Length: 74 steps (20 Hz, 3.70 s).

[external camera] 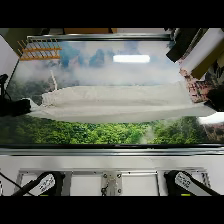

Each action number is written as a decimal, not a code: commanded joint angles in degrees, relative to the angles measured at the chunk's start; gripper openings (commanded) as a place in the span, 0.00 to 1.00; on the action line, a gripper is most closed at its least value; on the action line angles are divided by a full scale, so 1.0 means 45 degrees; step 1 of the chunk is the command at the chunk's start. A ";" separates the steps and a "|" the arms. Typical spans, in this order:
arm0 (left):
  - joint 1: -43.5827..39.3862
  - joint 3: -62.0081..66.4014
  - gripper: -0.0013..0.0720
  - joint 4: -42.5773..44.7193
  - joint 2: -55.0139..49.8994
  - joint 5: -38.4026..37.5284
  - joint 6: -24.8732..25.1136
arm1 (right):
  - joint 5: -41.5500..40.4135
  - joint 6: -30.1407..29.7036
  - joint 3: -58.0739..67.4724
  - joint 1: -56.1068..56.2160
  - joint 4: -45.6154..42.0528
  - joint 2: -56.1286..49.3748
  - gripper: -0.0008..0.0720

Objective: Fold the clothes and pants, and hang the long-sleeved shirts on hangers.

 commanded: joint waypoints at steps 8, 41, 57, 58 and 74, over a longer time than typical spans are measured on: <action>-0.0835 0.5260 0.05 -0.0029 -0.5464 -0.0942 -0.0952 | -0.0525 0.1647 0.4949 0.2050 -0.0117 -0.5110 0.05; -0.0039 0.2297 0.94 -0.1370 -0.4527 0.3118 -0.2579 | -0.4090 0.0073 -0.0194 0.0899 -0.0136 -0.2788 0.72; -0.0267 -0.3220 0.94 -0.7033 -0.4386 0.7970 -0.1491 | -0.7898 -0.1316 -0.4299 0.2205 0.6776 -0.4231 1.00; -0.0374 -0.3215 0.94 -0.7023 -0.4386 0.8111 -0.1491 | -0.8267 -0.1316 -0.4289 0.2526 0.6781 -0.4265 1.00; 0.1418 -0.3104 0.05 -0.2856 -0.1831 0.4745 -0.0714 | -0.4590 -0.0398 -0.4313 0.2788 0.1039 -0.1069 0.05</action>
